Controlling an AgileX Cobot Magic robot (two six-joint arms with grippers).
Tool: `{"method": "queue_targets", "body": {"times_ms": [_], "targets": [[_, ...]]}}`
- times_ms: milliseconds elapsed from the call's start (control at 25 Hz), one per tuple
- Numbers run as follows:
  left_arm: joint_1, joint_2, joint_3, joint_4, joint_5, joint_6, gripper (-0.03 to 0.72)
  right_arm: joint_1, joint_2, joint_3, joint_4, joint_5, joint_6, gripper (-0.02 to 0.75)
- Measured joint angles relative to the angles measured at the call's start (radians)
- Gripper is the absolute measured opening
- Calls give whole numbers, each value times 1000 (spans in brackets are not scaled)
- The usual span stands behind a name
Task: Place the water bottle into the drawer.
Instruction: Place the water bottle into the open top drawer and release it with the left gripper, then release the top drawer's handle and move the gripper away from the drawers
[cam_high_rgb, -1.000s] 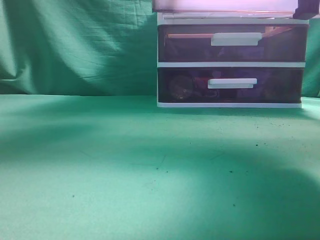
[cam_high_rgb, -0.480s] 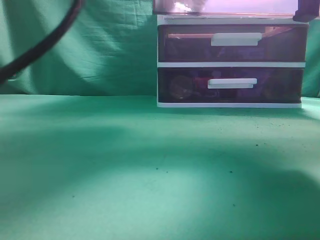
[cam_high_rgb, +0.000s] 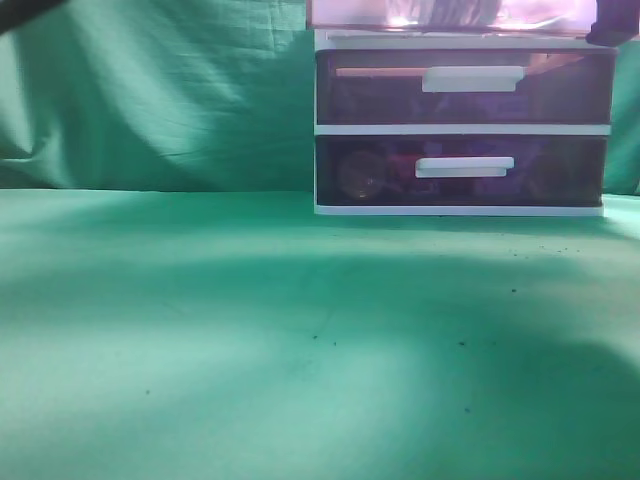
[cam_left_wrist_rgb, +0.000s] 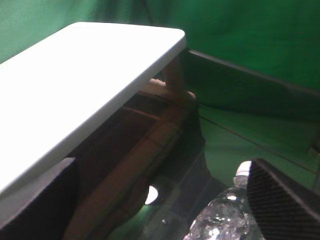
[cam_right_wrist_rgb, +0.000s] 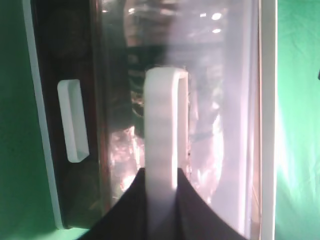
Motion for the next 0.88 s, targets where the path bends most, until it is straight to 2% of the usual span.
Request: {"method": "queue_targets", "body": {"times_ms": [120, 160, 200, 240, 280, 400, 480, 560, 680, 880], "targets": [[0, -52, 0, 57, 126, -5, 490, 0, 0, 0, 0, 0, 0, 78], [0, -52, 0, 57, 126, -5, 490, 0, 0, 0, 0, 0, 0, 78], [-2, -108, 0, 152, 225, -52, 302, 0, 0, 0, 0, -4, -3, 78], [-3, -142, 0, 223, 272, -97, 182, 0, 0, 0, 2, -6, -10, 78], [-3, -178, 0, 306, 312, -148, 107, 0, 0, 0, 6, -11, -20, 78], [-3, -272, 0, 581, 401, -404, 0, 2, 0, 2, 15, -22, -43, 78], [-3, -327, -2, 732, 481, -552, 0, 2, 2, -7, 21, -20, -50, 78], [3, -369, -4, 812, 603, -613, 0, 2, 4, -28, 28, -6, -63, 78], [33, -440, 68, 779, 657, -625, 0, -10, 22, -89, 42, 11, -96, 78], [81, -624, 440, 670, 466, -625, 0, -85, 67, -217, 26, 124, -121, 78]]}}
